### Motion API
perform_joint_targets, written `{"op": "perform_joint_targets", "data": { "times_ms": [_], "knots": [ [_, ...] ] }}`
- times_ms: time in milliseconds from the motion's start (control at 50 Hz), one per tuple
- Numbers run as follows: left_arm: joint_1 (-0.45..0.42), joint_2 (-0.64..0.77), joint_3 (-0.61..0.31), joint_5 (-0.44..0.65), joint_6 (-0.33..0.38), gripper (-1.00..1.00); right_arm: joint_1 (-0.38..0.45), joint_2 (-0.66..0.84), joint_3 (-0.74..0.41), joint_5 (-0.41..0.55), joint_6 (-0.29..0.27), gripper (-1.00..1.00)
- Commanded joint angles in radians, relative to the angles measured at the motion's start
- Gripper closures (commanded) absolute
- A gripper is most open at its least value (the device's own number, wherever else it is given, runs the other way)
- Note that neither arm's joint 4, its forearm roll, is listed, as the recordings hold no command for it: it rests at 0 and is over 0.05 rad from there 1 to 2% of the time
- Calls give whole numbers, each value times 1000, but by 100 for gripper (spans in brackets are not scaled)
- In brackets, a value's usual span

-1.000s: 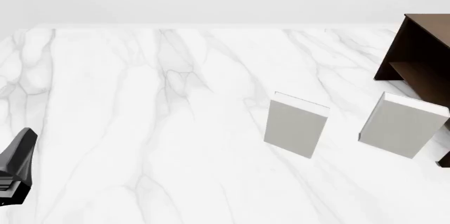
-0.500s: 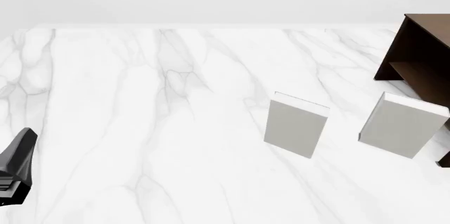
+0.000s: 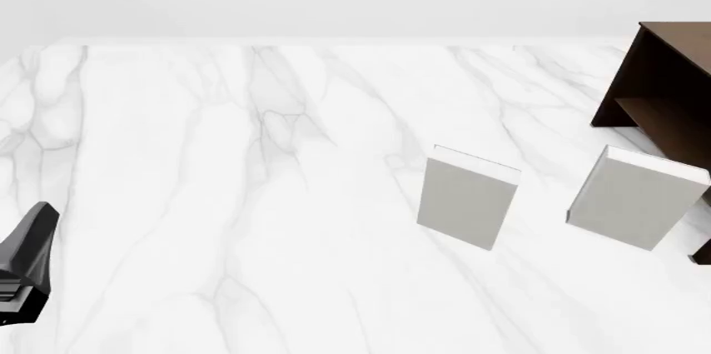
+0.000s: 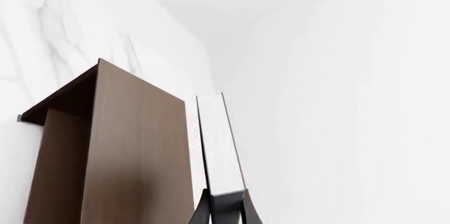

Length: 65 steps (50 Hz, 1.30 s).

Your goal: Pick up the book on the left and place it on top of the shelf.

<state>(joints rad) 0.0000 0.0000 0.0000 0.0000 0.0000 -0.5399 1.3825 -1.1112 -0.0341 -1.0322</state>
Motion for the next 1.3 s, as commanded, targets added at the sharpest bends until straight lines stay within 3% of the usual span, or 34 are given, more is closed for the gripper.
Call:
{"op": "perform_joint_targets", "data": {
  "times_ms": [20, 740, 1300],
  "knots": [
    [0, 0, 0, 0, 0, -100, -14, 41, -35, -32, 13, 100],
    [0, 0, 0, 0, 0, -100, -43, 127, -22, -95, -17, 100],
    [0, 0, 0, 0, 0, -100, -5, 159, 10, -76, 16, 100]
  ]
}}
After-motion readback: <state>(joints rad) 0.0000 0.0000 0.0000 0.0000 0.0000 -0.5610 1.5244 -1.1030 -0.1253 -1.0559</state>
